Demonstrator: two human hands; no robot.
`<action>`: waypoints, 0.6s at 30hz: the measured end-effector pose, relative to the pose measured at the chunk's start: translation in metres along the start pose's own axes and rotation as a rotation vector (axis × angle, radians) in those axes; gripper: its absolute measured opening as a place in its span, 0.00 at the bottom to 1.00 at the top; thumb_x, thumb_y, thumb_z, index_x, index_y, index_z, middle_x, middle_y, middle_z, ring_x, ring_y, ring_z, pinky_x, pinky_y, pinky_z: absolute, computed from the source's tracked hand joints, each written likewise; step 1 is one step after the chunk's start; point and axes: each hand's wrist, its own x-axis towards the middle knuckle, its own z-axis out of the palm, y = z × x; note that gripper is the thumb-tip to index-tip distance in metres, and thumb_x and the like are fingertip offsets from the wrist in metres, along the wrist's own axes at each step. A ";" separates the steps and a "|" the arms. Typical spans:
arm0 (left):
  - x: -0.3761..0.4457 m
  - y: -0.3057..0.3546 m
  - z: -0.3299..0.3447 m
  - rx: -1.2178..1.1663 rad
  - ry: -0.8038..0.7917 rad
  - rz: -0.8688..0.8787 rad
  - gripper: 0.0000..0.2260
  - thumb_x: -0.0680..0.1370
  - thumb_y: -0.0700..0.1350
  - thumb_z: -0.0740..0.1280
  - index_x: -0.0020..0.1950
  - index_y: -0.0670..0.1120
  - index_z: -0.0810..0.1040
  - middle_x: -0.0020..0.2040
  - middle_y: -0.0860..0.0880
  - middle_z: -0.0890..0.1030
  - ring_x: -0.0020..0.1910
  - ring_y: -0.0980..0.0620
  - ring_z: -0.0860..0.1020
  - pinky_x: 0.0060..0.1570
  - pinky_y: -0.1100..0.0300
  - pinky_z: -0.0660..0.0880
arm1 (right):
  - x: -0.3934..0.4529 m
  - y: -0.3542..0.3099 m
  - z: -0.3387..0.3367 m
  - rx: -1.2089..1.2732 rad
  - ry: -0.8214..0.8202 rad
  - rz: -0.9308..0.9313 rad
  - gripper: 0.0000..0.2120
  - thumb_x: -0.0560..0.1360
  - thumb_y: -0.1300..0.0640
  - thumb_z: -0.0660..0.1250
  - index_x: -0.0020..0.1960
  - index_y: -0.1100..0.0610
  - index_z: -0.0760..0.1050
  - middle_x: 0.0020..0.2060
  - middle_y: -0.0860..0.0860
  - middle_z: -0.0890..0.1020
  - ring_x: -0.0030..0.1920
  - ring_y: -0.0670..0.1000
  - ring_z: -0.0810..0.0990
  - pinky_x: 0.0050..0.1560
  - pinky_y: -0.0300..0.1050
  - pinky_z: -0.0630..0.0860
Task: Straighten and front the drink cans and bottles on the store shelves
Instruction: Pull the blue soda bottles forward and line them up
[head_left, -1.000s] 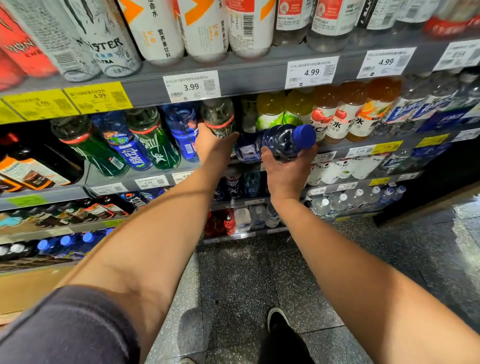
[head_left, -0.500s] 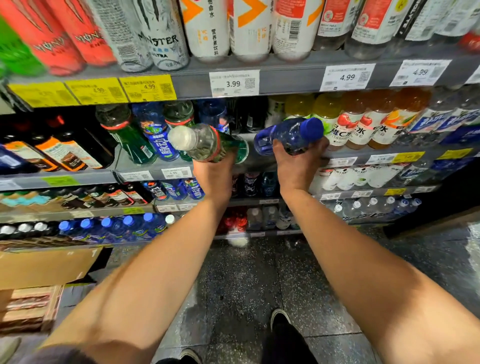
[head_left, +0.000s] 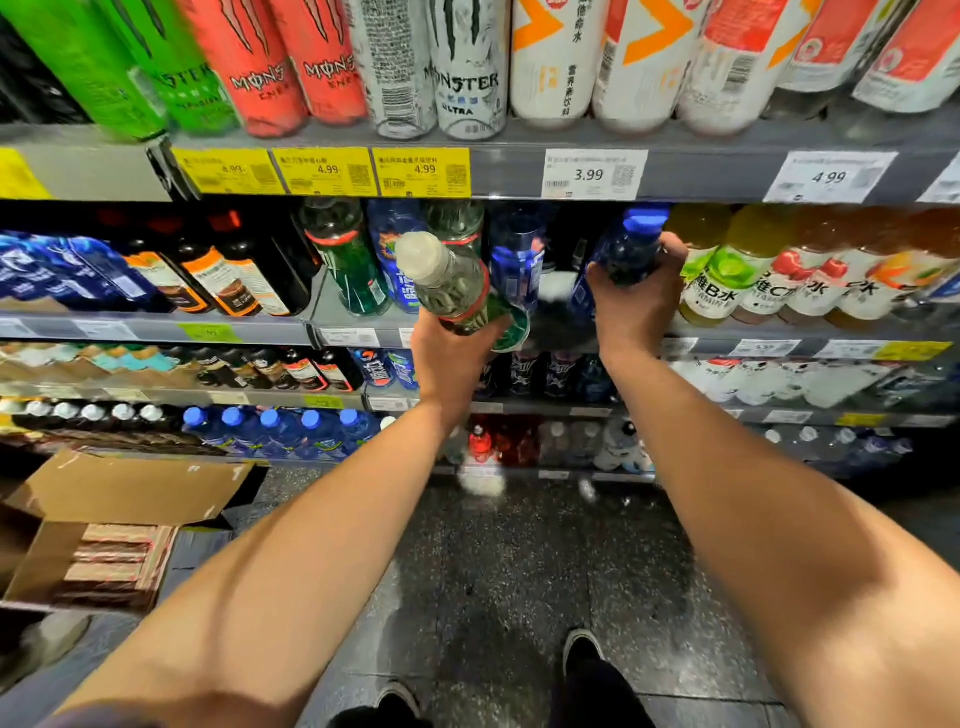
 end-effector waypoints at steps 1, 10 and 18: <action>0.000 -0.002 0.000 0.008 0.007 -0.009 0.24 0.64 0.51 0.81 0.56 0.45 0.81 0.48 0.52 0.85 0.47 0.55 0.84 0.52 0.52 0.81 | -0.002 0.000 0.000 0.004 -0.003 -0.002 0.28 0.63 0.55 0.76 0.59 0.54 0.69 0.52 0.47 0.78 0.53 0.51 0.77 0.54 0.45 0.75; -0.005 -0.002 0.023 0.026 -0.022 -0.092 0.28 0.61 0.52 0.83 0.56 0.43 0.79 0.48 0.53 0.83 0.45 0.55 0.81 0.46 0.73 0.75 | -0.031 -0.001 -0.022 0.173 0.068 0.149 0.35 0.65 0.56 0.79 0.65 0.58 0.64 0.53 0.48 0.77 0.51 0.50 0.80 0.56 0.39 0.76; 0.001 0.003 0.063 0.089 -0.083 -0.082 0.31 0.59 0.56 0.81 0.57 0.44 0.81 0.50 0.49 0.85 0.49 0.52 0.84 0.49 0.60 0.79 | -0.043 0.013 -0.067 0.171 0.175 0.106 0.29 0.67 0.61 0.77 0.61 0.60 0.64 0.50 0.42 0.73 0.44 0.32 0.75 0.48 0.29 0.72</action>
